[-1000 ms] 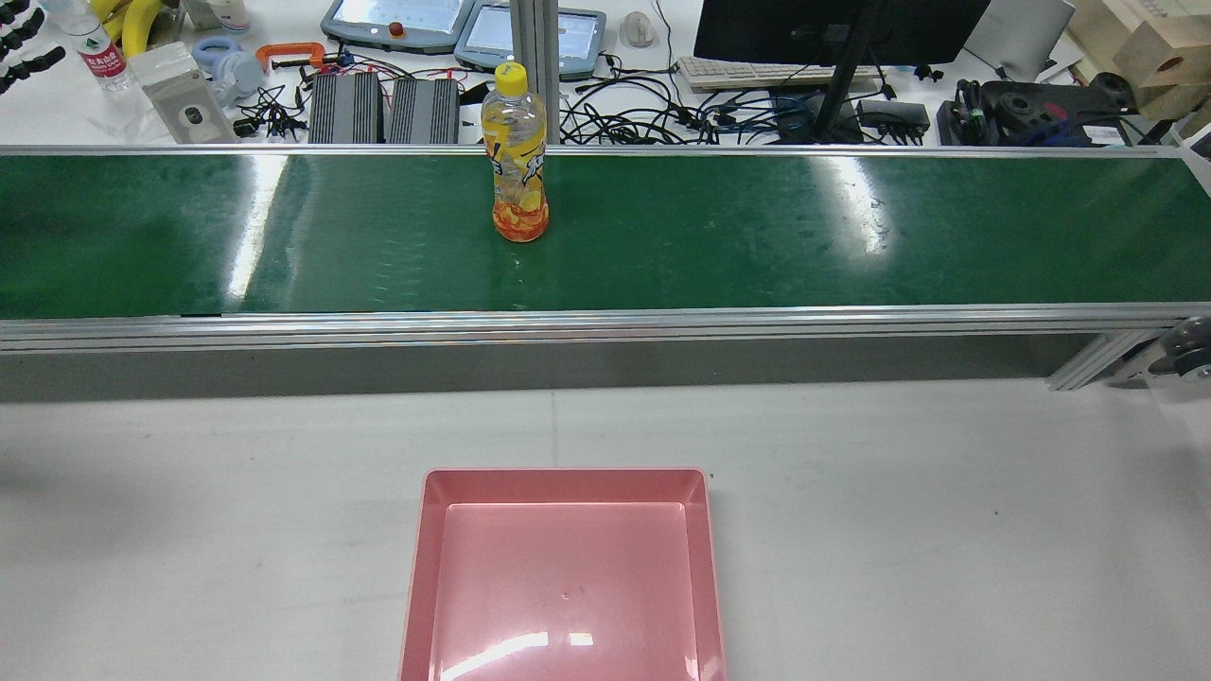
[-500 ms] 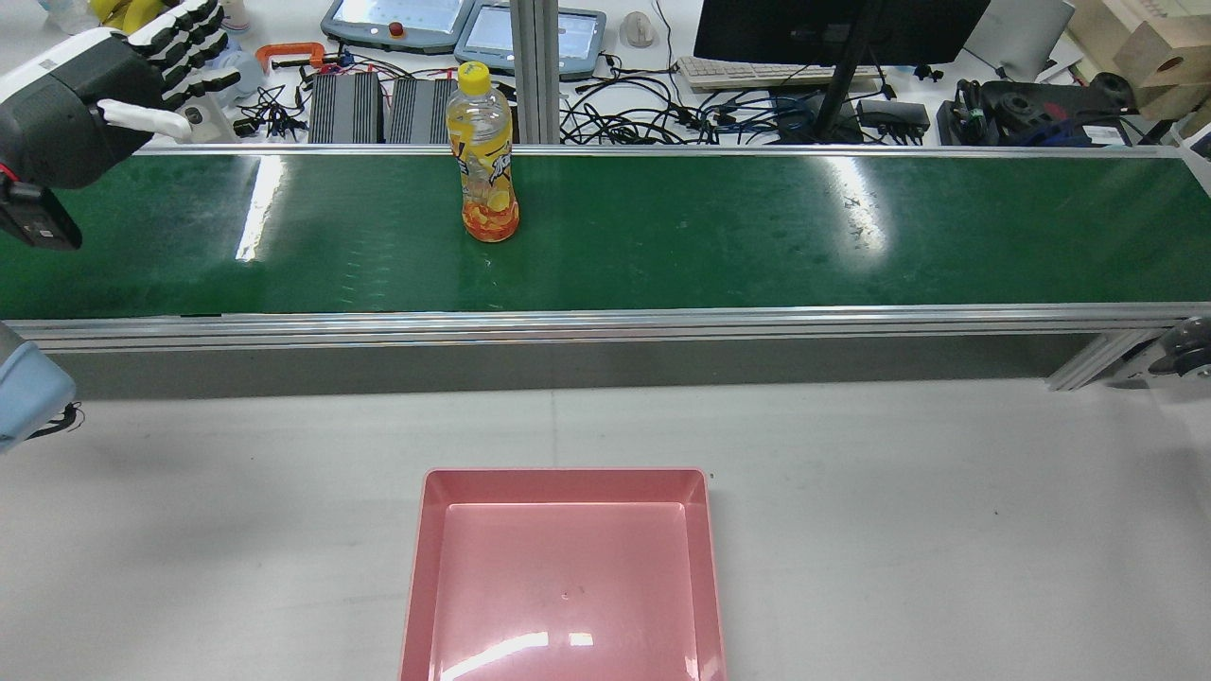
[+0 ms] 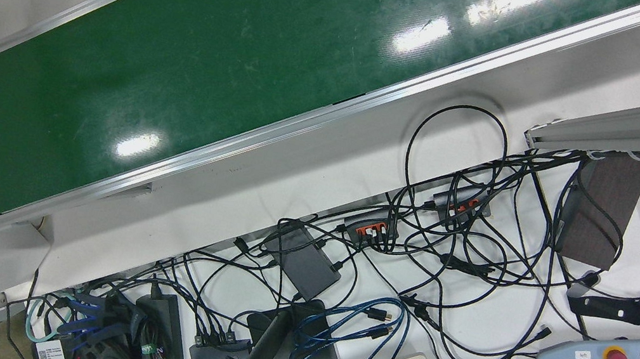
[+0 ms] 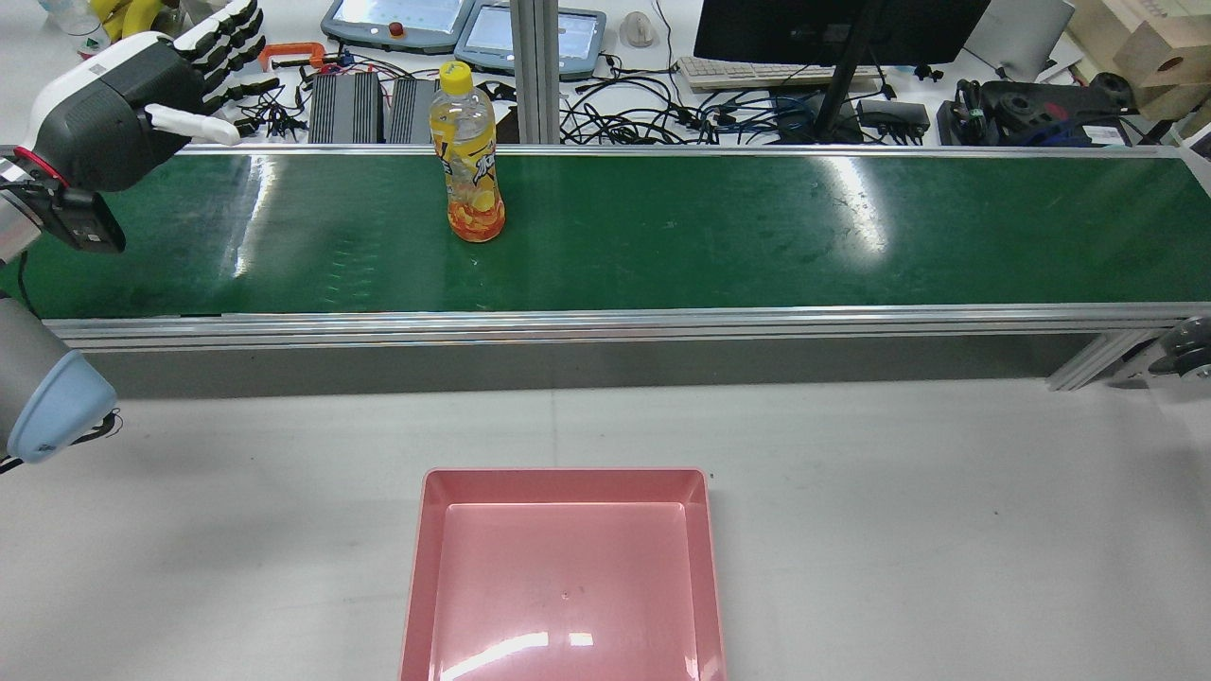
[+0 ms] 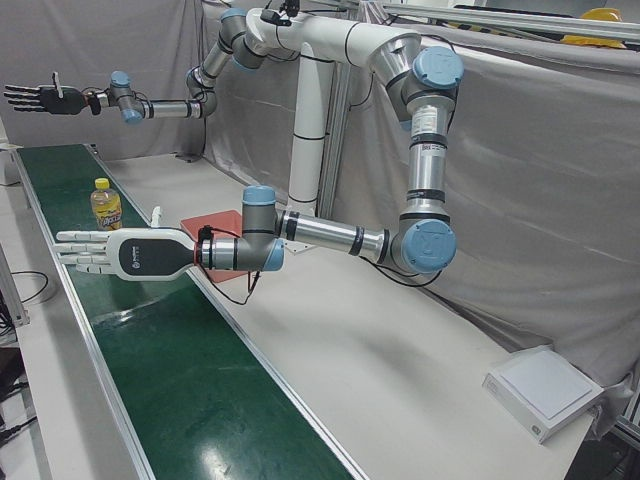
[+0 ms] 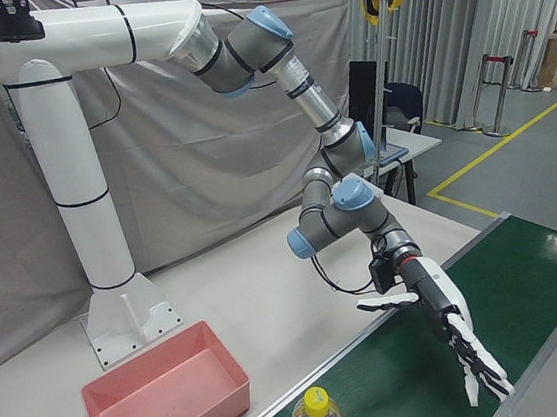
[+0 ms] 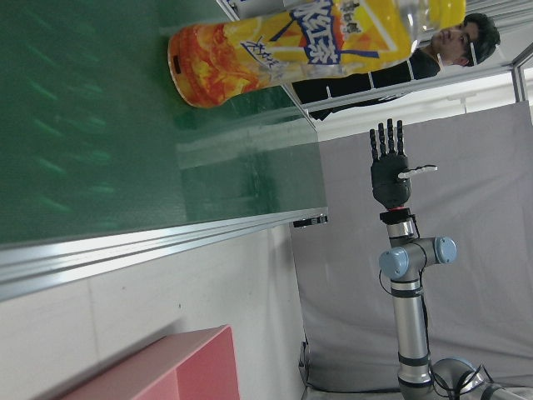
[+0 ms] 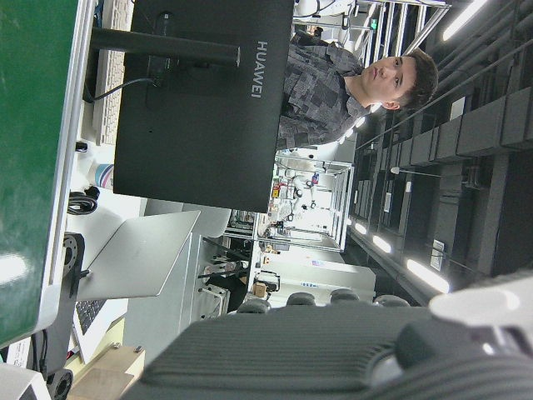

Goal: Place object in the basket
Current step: 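Move the left hand toward the bottle on the conveyor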

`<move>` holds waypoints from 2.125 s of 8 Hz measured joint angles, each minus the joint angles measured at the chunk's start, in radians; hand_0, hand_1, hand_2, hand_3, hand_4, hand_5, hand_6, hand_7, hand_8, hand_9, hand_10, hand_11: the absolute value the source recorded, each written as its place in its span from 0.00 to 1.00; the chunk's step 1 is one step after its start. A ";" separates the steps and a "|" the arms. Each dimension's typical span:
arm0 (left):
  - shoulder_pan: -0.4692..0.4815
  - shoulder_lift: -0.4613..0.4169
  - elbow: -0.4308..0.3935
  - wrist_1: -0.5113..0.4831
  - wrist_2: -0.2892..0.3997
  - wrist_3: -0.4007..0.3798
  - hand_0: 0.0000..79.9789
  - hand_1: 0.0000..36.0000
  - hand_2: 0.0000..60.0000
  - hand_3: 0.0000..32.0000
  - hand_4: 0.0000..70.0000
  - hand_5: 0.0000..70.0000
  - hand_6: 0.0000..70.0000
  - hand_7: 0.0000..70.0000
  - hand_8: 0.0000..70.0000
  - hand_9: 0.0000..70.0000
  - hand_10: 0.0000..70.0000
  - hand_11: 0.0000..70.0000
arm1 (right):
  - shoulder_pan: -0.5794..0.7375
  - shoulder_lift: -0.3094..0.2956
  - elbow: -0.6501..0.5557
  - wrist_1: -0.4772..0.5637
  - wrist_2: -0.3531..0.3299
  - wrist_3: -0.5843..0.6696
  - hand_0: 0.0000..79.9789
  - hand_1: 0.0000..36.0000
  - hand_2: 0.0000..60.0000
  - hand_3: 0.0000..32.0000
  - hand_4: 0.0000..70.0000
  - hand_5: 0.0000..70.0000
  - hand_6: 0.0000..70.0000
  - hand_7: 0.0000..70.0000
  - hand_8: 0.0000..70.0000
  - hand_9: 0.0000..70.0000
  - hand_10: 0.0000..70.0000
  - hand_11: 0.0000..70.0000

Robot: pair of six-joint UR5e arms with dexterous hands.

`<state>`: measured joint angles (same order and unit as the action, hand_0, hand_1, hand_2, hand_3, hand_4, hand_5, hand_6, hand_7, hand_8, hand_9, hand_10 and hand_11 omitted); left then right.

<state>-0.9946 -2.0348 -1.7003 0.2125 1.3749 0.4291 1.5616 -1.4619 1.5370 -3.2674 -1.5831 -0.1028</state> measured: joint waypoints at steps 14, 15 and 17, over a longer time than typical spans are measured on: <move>0.106 -0.019 0.021 -0.022 -0.183 0.110 0.58 0.30 0.01 0.00 0.00 0.05 0.00 0.00 0.02 0.06 0.10 0.17 | 0.000 0.000 0.000 0.000 0.000 0.000 0.00 0.00 0.00 0.00 0.00 0.00 0.00 0.00 0.00 0.00 0.00 0.00; 0.115 -0.021 0.022 -0.024 -0.179 0.109 0.58 0.30 0.01 0.00 0.00 0.06 0.00 0.00 0.02 0.06 0.10 0.17 | 0.000 0.000 0.000 0.000 0.000 0.000 0.00 0.00 0.00 0.00 0.00 0.00 0.00 0.00 0.00 0.00 0.00 0.00; 0.152 -0.022 0.022 -0.022 -0.176 0.109 0.58 0.31 0.03 0.00 0.00 0.07 0.00 0.00 0.02 0.06 0.10 0.16 | 0.000 0.000 0.000 0.000 0.000 0.000 0.00 0.00 0.00 0.00 0.00 0.00 0.00 0.00 0.00 0.00 0.00 0.00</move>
<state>-0.8427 -2.0566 -1.6782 0.1902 1.1988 0.5377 1.5616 -1.4619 1.5370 -3.2674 -1.5831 -0.1028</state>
